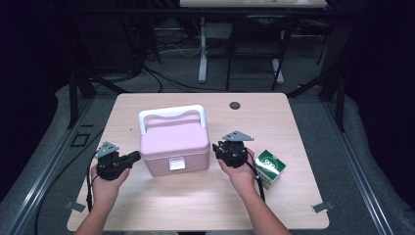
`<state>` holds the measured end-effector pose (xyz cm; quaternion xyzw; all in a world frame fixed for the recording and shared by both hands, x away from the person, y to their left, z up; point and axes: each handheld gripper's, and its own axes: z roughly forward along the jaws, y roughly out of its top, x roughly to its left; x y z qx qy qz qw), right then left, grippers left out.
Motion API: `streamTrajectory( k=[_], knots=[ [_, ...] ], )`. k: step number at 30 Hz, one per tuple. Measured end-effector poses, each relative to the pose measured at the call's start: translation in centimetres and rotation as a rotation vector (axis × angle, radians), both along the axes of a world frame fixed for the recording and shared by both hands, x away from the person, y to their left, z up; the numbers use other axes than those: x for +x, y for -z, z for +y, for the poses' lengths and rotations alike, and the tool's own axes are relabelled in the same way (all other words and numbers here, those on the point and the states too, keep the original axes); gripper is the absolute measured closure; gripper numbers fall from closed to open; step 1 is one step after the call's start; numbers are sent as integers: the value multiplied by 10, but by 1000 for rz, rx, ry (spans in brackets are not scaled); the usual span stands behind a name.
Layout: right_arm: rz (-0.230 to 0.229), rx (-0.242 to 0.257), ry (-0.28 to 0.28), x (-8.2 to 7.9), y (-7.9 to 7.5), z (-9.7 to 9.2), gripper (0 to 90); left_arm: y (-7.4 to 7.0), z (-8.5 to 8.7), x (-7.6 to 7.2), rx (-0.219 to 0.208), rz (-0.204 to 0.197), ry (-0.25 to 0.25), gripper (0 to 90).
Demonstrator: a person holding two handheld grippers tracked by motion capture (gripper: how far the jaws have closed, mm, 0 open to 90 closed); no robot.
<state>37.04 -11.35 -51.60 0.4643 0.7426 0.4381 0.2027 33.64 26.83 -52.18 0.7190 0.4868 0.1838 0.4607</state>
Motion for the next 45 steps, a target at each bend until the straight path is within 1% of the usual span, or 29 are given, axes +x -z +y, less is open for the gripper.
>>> streamTrajectory(
  k=[2, 3, 6, 10, 12, 13, 14, 17, 20, 25, 27, 34, 45],
  knots=[
    [-1, 13, -9, 2, -1, 2, 714, 0, -1, 0, -1, -3, -1, 846],
    [-11, 9, -7, 3, -2, 6, 715, 0, -1, 1, -5, -4, 0, 855],
    [-8, 6, -9, 4, -2, 8, 722, -1, -3, 1, -5, -6, 4, 863],
    [-1, 11, 2, 8, 2, 10, 741, -1, -6, 1, 3, -5, 21, 862],
    [2, 21, -4, 9, 3, 10, 755, -1, -8, 0, 15, -10, 13, 867],
    [-6, 19, -8, 9, 3, 11, 772, -1, -8, 0, 8, -10, 15, 881],
    [-6, 19, -8, 9, 3, 11, 772, -1, -7, 0, 3, -7, 20, 881],
    [-7, 16, -14, 8, 3, 12, 809, 0, -6, 0, -12, -4, 22, 884],
    [-4, 22, -20, 8, 3, 13, 847, 0, -7, 0, -8, -8, 21, 886],
    [-16, 9, -16, 5, 3, 16, 900, 1, -7, 0, -7, -14, 18, 881],
    [-22, 10, -14, 5, 3, 17, 900, 1, -6, 0, -5, -13, 18, 878],
    [-7, 4, -32, 3, 2, 16, 900, 1, -6, 0, -3, -19, 12, 872],
    [-4, 6, -32, -1, 1, 16, 900, 0, -7, -1, 9, -19, 7, 872]
  ],
)
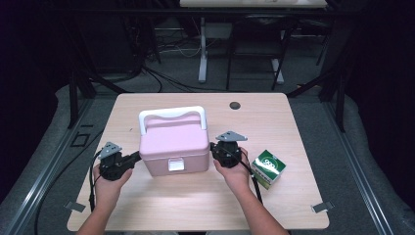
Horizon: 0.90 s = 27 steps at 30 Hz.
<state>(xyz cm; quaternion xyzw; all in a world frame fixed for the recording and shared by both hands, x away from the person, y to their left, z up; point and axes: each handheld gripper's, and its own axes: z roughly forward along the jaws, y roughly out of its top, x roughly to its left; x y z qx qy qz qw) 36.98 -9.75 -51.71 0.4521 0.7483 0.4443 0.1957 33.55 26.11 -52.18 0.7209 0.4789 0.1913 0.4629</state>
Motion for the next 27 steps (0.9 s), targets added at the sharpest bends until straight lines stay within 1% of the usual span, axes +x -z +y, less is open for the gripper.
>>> streamTrajectory(
  k=[6, 8, 14, 17, 18, 20, 22, 27],
  knots=[
    [2, 11, -14, -3, 0, -2, 900, -1, -1, 0, 13, -4, 9, 888],
    [-2, 9, -19, -5, -1, -3, 900, -2, -1, 0, 31, -4, 21, 896],
    [0, -1, -44, -7, -2, -6, 900, -2, -1, 0, 34, -2, 34, 900],
    [0, 0, -55, -9, -2, -7, 900, -2, 0, -1, 30, -1, 45, 900],
    [-7, 4, -58, -9, -2, -8, 900, -2, 0, -1, 31, -2, 46, 900],
    [-5, 6, -62, -11, -2, -8, 900, -3, 0, -1, 36, 1, 53, 900],
    [-7, -8, -69, -15, -3, -9, 900, -3, -1, -2, 38, 4, 57, 900],
    [-5, -24, -64, -22, -4, -11, 900, -4, -3, -5, 40, 8, 76, 900]
  ],
)
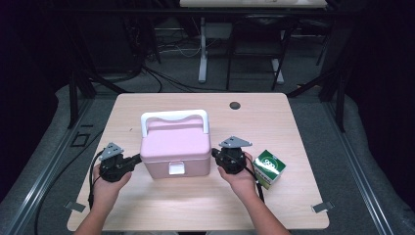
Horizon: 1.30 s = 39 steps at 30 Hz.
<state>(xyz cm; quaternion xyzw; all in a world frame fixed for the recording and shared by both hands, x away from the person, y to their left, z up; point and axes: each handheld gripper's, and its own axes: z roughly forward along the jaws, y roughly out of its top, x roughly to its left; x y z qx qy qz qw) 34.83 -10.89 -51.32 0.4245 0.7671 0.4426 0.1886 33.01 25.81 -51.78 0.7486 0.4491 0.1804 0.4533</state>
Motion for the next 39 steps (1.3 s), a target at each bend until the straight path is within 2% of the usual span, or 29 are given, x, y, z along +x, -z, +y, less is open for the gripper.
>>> streamTrajectory(
  k=[8, 11, 14, 19, 23, 25, 32, 36, 37, 39],
  knots=[
    [1, 1, -28, -17, 0, -9, 900, -1, -3, -10, 0, 9, 31, 900],
    [4, -9, -36, -23, -1, -10, 900, 0, -2, -12, -16, 19, 40, 900],
    [1, -25, -58, -31, -3, -12, 900, -2, -4, -15, 0, 28, 47, 900],
    [6, -32, -65, -42, -3, -16, 900, -5, -6, -24, 23, 35, 77, 900],
    [9, -38, -81, -53, -4, -21, 900, -4, -7, -33, 10, 42, 104, 900],
    [17, -46, -97, -58, -5, -24, 900, -5, -8, -39, 17, 44, 134, 900],
    [33, -33, -113, -75, -6, -34, 900, -6, -12, -53, 23, 47, 178, 900],
    [24, -32, -118, -82, -5, -37, 900, -6, -14, -58, 20, 51, 194, 900],
    [22, -49, -111, -87, -6, -40, 900, -5, -16, -61, 13, 55, 210, 900],
    [16, -44, -104, -90, -5, -42, 900, -5, -17, -63, 7, 63, 227, 900]
  ],
)
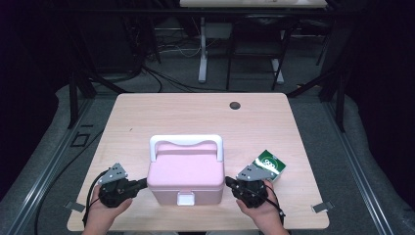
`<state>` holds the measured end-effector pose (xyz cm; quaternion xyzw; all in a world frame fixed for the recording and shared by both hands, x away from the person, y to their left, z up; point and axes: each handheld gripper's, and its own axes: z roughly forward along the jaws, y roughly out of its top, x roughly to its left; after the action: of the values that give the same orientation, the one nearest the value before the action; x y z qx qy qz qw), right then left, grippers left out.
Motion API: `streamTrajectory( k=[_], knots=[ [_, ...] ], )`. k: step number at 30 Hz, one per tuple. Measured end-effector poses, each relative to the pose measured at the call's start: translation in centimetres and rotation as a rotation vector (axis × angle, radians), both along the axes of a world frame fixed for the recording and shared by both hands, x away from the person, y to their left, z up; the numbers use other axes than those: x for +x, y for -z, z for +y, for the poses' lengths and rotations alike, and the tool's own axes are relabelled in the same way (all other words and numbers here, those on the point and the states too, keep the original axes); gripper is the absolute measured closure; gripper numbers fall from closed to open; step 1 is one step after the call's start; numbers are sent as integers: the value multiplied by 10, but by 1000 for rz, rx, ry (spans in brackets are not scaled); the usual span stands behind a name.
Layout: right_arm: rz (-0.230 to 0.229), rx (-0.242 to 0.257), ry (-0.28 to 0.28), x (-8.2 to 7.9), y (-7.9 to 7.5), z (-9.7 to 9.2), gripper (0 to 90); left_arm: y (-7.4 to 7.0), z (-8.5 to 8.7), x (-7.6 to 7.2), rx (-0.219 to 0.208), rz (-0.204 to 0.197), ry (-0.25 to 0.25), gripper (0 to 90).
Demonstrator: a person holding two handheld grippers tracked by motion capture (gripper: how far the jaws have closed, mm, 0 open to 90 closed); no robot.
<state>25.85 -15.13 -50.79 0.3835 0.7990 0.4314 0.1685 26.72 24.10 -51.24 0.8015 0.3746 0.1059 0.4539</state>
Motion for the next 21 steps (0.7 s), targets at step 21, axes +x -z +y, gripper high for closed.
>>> streamTrajectory(
  k=[21],
  knots=[
    [59, 20, -11, 2, -7, -15, 808, -10, 1, 10, 20, 46, 38, 740]
  ],
)
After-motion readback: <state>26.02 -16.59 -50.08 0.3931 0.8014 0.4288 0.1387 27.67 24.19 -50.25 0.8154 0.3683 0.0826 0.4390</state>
